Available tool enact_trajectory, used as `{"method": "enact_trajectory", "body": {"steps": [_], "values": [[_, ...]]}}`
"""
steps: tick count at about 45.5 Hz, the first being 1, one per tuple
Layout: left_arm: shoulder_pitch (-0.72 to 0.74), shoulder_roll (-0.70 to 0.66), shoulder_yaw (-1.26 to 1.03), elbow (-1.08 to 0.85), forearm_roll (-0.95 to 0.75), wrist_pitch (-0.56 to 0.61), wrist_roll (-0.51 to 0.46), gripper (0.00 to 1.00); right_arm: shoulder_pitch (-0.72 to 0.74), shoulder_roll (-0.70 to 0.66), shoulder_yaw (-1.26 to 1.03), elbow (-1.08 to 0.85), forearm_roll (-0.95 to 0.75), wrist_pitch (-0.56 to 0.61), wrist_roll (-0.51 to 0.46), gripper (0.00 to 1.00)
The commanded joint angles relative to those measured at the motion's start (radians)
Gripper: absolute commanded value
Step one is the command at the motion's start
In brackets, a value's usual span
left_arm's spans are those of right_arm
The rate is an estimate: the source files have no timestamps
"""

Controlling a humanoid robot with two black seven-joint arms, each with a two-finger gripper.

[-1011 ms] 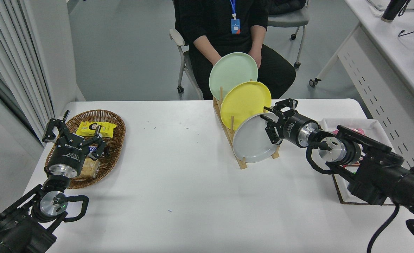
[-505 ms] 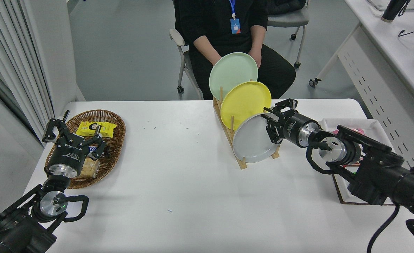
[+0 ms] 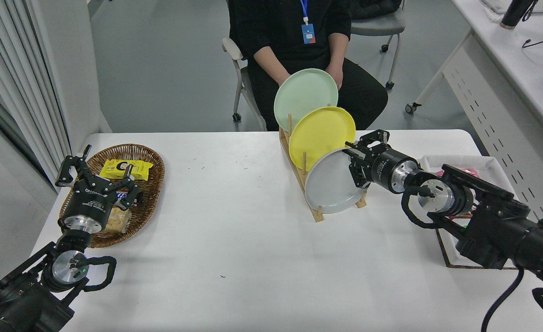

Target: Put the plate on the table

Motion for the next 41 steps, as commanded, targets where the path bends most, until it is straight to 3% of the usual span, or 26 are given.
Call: {"method": "enact_trajectory", "body": {"steps": [1,41], "values": [[0.000,0.000,0.000,0.000,0.000,0.000,0.000,0.98,0.000,0.000,0.000,0.002,-0.001,0.003,0.000,0.11],[0.000,0.000,0.000,0.000,0.000,0.000,0.000,0.98,0.000,-0.034,0.011,0.079,0.012,-0.028,-0.002,0.04]]}}
